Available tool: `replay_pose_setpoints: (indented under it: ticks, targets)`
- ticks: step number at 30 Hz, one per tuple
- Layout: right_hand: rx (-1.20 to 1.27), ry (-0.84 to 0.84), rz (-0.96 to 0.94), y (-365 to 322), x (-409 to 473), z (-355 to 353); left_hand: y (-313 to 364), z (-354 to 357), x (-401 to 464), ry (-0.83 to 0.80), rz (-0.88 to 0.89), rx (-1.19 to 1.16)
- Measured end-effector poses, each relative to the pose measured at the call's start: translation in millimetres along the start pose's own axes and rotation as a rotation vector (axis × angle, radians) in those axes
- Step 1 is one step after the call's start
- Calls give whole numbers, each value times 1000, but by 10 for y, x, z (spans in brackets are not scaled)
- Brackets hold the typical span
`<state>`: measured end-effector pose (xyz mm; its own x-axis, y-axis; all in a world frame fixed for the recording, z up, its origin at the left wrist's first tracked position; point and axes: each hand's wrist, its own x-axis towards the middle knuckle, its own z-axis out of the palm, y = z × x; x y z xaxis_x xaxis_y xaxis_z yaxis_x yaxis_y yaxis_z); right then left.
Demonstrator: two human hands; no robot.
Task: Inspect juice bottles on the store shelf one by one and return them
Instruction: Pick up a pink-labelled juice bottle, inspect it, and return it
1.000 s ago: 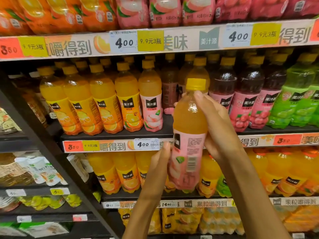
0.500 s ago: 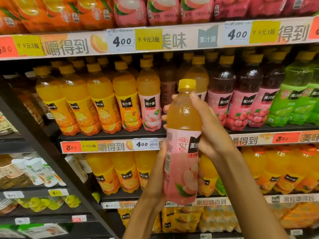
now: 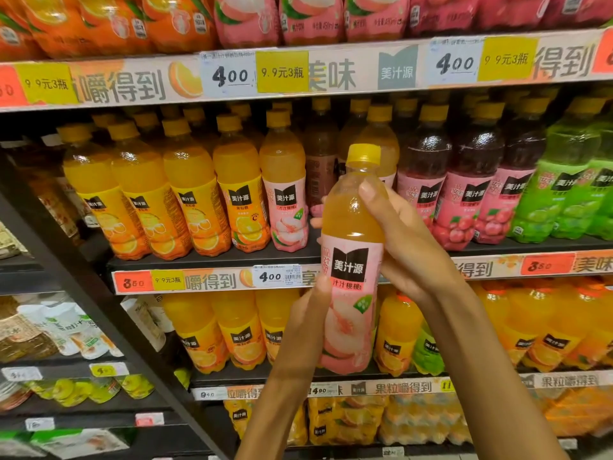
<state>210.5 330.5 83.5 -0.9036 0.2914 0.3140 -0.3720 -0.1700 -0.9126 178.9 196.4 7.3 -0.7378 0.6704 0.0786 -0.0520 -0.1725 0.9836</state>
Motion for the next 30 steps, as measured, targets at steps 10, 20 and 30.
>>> replay_pose_setpoints:
  ticks: [10, 20, 30]
  targets:
    - [-9, -57, -198, 42, -113, -36, -26, -105, 16, -172, 195, 73]
    - [-153, -479, -307, -224, -285, -70, 38, -129, 48, -111, 315, 177]
    - [-207, 35, -236, -47, -115, 67, 16, 51, 36, -66, 261, 90]
